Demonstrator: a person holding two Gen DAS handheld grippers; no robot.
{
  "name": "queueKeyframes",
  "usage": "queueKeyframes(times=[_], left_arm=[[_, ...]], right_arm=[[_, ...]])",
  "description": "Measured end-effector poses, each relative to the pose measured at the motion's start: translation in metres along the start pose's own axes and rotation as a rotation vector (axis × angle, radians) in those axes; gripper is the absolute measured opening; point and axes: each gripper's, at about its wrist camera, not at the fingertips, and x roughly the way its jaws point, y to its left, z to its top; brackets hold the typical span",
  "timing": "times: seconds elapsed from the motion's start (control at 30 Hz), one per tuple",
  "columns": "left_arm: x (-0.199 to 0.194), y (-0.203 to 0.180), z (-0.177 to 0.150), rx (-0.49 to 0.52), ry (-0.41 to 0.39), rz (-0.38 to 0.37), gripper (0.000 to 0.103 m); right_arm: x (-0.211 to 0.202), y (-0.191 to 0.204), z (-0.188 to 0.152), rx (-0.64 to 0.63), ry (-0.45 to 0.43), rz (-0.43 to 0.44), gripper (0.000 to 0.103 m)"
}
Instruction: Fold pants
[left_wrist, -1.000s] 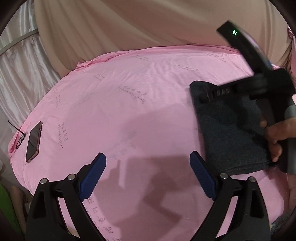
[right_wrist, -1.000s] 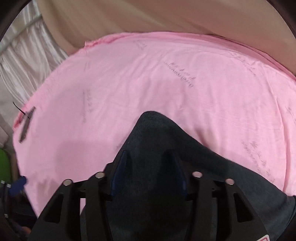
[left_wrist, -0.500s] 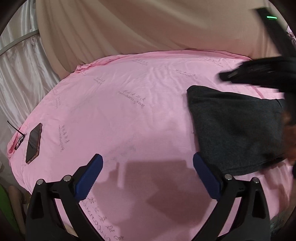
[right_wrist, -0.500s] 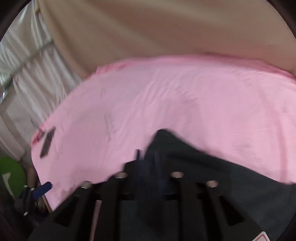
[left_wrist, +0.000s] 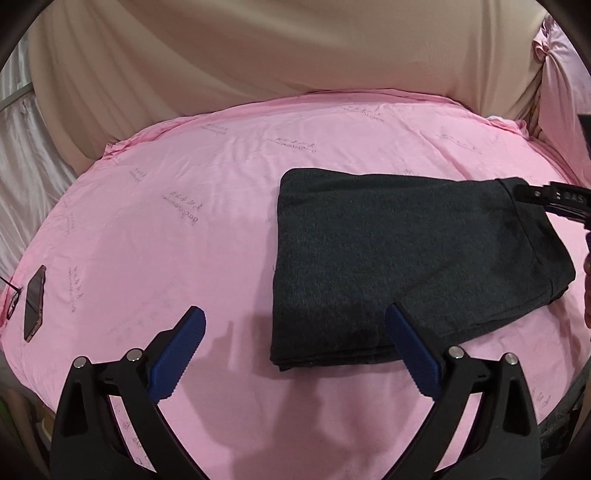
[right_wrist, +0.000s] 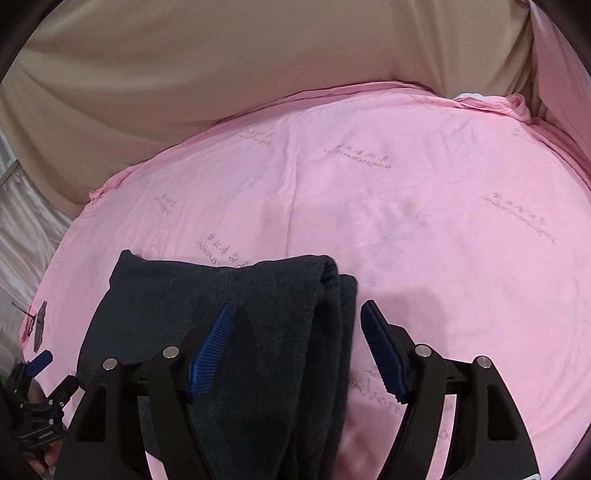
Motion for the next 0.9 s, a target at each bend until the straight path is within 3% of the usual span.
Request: queueKeyframes(times=[0.03, 0.07, 0.1, 0.17, 0.27, 0.33, 0.37, 0.43, 0.53, 0.57, 0.67, 0.77, 0.8, 0.87, 0.9], left_arm=[[-0.001, 0.001, -0.001, 0.001, 0.001, 0.008, 0.096], [0.0, 0.004, -0.002, -0.002, 0.001, 0.016, 0.096], [0.0, 0.008, -0.003, -0.009, 0.001, 0.027, 0.096], [-0.001, 0.019, -0.002, -0.03, -0.001, 0.043, 0.096], [-0.005, 0.037, 0.0, -0.066, -0.01, 0.072, 0.096], [-0.01, 0.047, 0.001, -0.084, -0.024, 0.097, 0.096], [-0.012, 0.053, 0.002, -0.096, -0.033, 0.112, 0.096], [-0.015, 0.059, 0.002, -0.113, -0.036, 0.118, 0.096], [-0.011, 0.063, 0.0, -0.124, -0.026, 0.116, 0.096], [-0.008, 0.061, 0.0, -0.117, -0.017, 0.115, 0.096], [0.0, 0.049, 0.001, -0.092, -0.001, 0.103, 0.096], [0.003, 0.034, 0.004, -0.071, 0.002, 0.079, 0.096], [0.003, 0.03, 0.005, -0.066, 0.001, 0.069, 0.096], [0.005, 0.02, 0.006, -0.05, 0.004, 0.058, 0.096], [0.006, 0.016, 0.007, -0.041, 0.005, 0.057, 0.096]], right_arm=[[0.005, 0.004, 0.001, -0.012, 0.013, 0.009, 0.03], [0.006, 0.013, 0.002, -0.027, 0.008, -0.01, 0.029], [0.003, 0.027, 0.007, -0.06, -0.005, -0.026, 0.022], [-0.015, 0.051, 0.023, -0.074, -0.034, 0.08, 0.013], [-0.07, 0.103, 0.047, -0.173, -0.154, 0.253, 0.009], [-0.093, 0.118, 0.055, -0.198, -0.203, 0.323, 0.008], [-0.097, 0.117, 0.058, -0.193, -0.214, 0.332, 0.008], [-0.084, 0.096, 0.058, -0.146, -0.204, 0.249, 0.008], [-0.011, 0.025, 0.033, 0.002, -0.021, 0.041, 0.01], [0.008, 0.003, 0.02, 0.058, 0.035, 0.009, 0.01], [0.005, -0.028, -0.001, 0.167, 0.003, 0.145, 0.02], [-0.018, -0.024, -0.009, 0.142, -0.038, 0.119, 0.031], [-0.022, -0.024, -0.012, 0.135, -0.035, 0.137, 0.042], [-0.022, -0.017, -0.024, 0.126, -0.009, 0.172, 0.053], [-0.019, -0.014, -0.028, 0.112, 0.007, 0.179, 0.053]])
